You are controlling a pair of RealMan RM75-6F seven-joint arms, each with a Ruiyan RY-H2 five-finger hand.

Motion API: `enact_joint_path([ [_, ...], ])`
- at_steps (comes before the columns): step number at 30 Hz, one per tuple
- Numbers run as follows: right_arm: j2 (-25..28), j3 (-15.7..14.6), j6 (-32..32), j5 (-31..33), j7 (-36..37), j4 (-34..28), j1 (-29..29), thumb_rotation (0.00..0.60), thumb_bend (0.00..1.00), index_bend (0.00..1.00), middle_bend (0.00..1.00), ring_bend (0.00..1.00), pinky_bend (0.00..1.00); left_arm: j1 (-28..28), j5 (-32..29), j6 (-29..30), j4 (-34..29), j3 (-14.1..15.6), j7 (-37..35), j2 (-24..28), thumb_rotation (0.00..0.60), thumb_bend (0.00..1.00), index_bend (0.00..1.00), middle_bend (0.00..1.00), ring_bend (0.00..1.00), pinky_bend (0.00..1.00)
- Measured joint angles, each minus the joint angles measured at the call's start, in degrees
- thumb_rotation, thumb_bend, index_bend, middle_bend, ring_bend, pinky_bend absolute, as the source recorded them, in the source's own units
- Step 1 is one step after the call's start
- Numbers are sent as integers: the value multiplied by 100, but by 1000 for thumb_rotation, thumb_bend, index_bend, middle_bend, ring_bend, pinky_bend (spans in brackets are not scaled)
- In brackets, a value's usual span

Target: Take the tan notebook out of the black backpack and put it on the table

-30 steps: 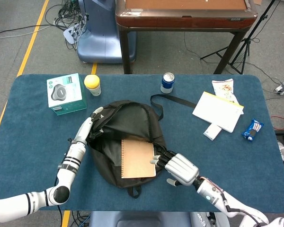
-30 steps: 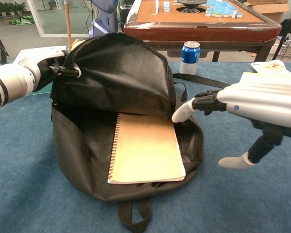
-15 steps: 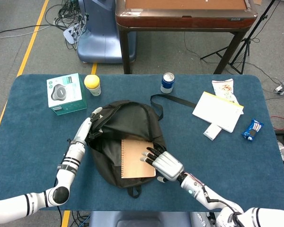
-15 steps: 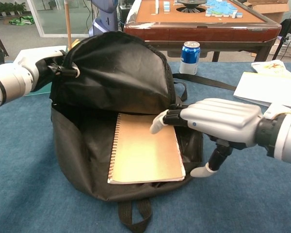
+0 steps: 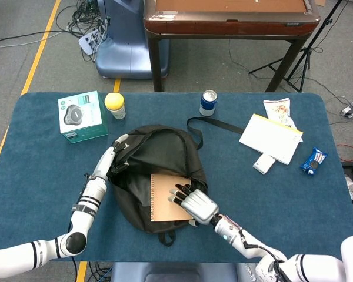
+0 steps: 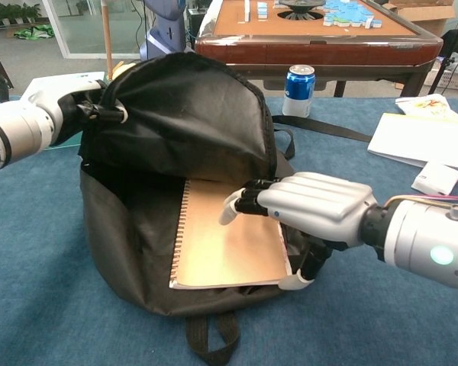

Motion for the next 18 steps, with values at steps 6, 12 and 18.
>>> enact_joint_path([
  [6,-196,-52,12,78,-127,204,95,600,118,193,113,36,163,15,-11,-43,41,-7,-37,-1,600,890,426,57,18,47],
  [12,-400,-73,54,137,-226,423,173,600,118,194,113,36,163,42,2,-85,72,-13,-100,6,600,890,426,57,18,47],
  [18,-540,-28,115,192,-254,627,253,600,119,194,113,35,163,72,26,-116,97,-26,-158,38,600,890,426,57,18,47],
])
